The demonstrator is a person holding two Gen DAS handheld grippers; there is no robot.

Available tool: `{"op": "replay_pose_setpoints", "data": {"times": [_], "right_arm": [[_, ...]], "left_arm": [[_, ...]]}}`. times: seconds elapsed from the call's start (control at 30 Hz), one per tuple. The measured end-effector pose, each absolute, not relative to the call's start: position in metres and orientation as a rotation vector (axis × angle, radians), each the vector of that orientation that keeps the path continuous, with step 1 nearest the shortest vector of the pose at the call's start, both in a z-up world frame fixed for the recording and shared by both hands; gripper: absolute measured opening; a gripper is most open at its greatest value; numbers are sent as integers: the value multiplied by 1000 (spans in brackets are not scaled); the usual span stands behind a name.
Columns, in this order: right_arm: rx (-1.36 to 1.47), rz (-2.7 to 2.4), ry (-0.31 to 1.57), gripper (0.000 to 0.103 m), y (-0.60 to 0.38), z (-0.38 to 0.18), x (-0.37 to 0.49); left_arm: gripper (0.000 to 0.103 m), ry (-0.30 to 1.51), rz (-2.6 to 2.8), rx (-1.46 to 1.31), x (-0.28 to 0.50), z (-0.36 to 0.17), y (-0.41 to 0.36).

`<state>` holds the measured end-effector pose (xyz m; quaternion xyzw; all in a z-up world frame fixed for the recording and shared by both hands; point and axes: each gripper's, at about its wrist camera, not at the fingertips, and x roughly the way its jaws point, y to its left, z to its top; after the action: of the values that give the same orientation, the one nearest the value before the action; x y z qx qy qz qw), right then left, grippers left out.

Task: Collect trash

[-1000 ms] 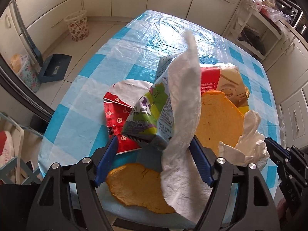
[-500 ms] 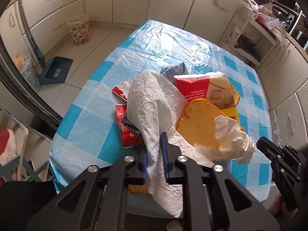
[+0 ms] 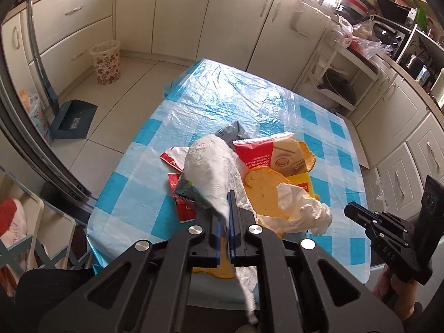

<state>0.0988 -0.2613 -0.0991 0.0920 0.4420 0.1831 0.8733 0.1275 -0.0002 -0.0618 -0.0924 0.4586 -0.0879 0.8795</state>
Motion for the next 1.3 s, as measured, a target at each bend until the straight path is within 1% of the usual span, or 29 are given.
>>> {"op": "replay_pose_setpoints", "data": {"times": [0.17,0.2,0.23,0.27,0.3,0.33,0.37,0.4,0.43,0.47,0.53,0.57,0.6,0.63,0.67,0.73,0.77,0.8,0.83,0.87,0.9,0.93,0.97,1.0,1.03,1.07,1.13,1.3], "right_arm": [[251,413,922,6,-268,-97,99],[256,428,927,12,-266,-98,99],[261,443,928,39,-263,-98,99],[257,446,920,55,-260,-98,98],[240,446,908,68,-256,-97,96],[216,453,905,68,-250,-97,96],[200,460,904,68,-245,-97,97],[194,468,903,68,-241,-98,98],[190,473,909,68,-236,-100,99],[182,474,915,68,-233,-102,101],[165,471,925,68,-227,-107,104],[161,471,932,68,-225,-110,106],[163,473,934,64,-224,-112,107],[165,476,939,56,-225,-113,108],[168,478,948,52,-225,-115,109],[179,481,956,34,-227,-116,109],[183,485,957,30,-228,-116,108],[186,490,957,21,-229,-116,107],[188,493,954,18,-230,-115,107],[190,497,951,16,-230,-114,106],[192,502,946,14,-231,-113,105],[194,504,941,12,-232,-111,104],[198,506,934,12,-232,-110,104],[204,508,927,11,-234,-108,103],[210,508,919,10,-235,-106,103],[219,510,912,10,-237,-104,103],[241,514,900,10,-241,-101,102],[281,516,870,10,-251,-93,98]], "left_arm": [[3,911,-207,-176,123,-43,-4],[3,917,-205,-168,124,-43,-4],[3,935,-207,-162,126,-46,-5],[3,958,-201,-161,128,-51,-4],[4,979,-193,-163,130,-57,-3],[7,1005,-194,-165,132,-65,-2],[15,1026,-196,-166,134,-73,-2],[20,1048,-194,-167,136,-80,-2],[35,1062,-193,-165,137,-86,-2],[46,1074,-192,-161,137,-92,-4],[51,1081,-195,-140,138,-97,-12],[58,1083,-199,-125,139,-98,-17],[62,1085,-198,-106,141,-99,-23],[67,1083,-190,-85,143,-100,-28],[70,1078,-185,-63,144,-100,-34],[72,1075,-151,8,148,-102,-47],[73,1078,-135,30,151,-104,-51],[73,1087,-121,44,153,-106,-55],[73,1097,-111,50,155,-108,-57],[72,1104,-93,61,157,-110,-58],[70,1101,-66,75,157,-111,-59],[59,1097,-54,77,158,-111,-57],[41,1107,-51,70,158,-112,-54],[31,1120,-50,54,158,-113,-50],[11,1130,-56,34,158,-114,-46],[7,1133,-62,16,158,-114,-41],[5,1120,-59,0,155,-111,-35],[4,1063,-112,-68,144,-92,-20]]}}
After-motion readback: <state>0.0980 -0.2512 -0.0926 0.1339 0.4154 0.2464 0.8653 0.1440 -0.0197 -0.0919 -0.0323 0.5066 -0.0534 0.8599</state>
